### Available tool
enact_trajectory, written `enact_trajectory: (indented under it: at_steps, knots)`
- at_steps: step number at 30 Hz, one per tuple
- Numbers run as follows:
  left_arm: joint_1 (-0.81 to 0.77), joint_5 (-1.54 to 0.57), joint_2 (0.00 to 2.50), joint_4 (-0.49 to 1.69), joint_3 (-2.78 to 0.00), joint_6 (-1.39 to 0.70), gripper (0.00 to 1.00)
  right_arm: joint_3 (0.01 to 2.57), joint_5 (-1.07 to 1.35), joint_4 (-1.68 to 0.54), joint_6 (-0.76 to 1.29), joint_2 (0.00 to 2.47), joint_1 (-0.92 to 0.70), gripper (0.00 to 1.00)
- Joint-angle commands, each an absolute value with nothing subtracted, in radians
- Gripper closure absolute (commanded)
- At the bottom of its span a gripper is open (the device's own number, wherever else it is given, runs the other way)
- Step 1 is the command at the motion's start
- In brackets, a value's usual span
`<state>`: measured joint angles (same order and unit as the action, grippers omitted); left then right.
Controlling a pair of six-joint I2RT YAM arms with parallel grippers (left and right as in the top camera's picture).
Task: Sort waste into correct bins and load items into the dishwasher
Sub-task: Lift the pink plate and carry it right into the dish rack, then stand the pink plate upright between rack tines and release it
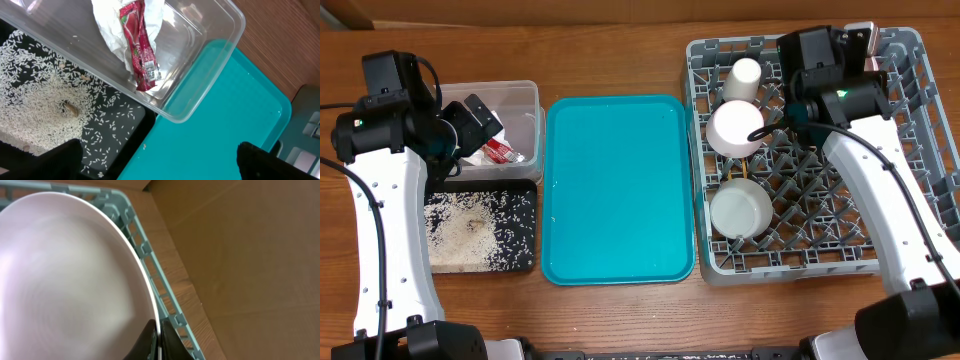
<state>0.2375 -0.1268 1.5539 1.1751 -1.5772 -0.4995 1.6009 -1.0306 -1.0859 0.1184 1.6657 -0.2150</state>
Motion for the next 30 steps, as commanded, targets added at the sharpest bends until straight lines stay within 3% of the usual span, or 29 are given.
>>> enact_trajectory:
  at_steps: [1, 16, 21, 26, 29, 30]
  knots:
    - [0.235, -0.126, 1.537, 1.174, -1.591, -0.509, 0.00, 1.581, -1.015, -1.074, 0.123, 1.697, -0.213, 0.96]
    - [0.235, -0.126, 1.537, 1.174, -1.591, -0.509, 0.00, 1.572, -1.005, -1.030, 0.122, 1.810, -0.232, 0.96]
    - [0.235, -0.126, 1.537, 1.174, -1.591, -0.509, 0.00, 1.572, -0.892, -1.015, 0.122, 1.810, -0.274, 0.94]
    - [0.235, -0.126, 1.537, 1.174, -1.591, -0.509, 0.00, 1.572, -0.806, -1.015, 0.123, 1.810, -0.281, 0.85]
    - [0.235, -0.126, 1.537, 1.174, -1.591, -0.509, 0.00, 1.572, -0.799, -1.015, 0.123, 1.810, -0.279, 0.66]
    - [0.235, -0.126, 1.537, 1.174, -1.591, -0.509, 0.00, 1.572, -0.799, -1.014, 0.123, 1.810, -0.279, 0.54]
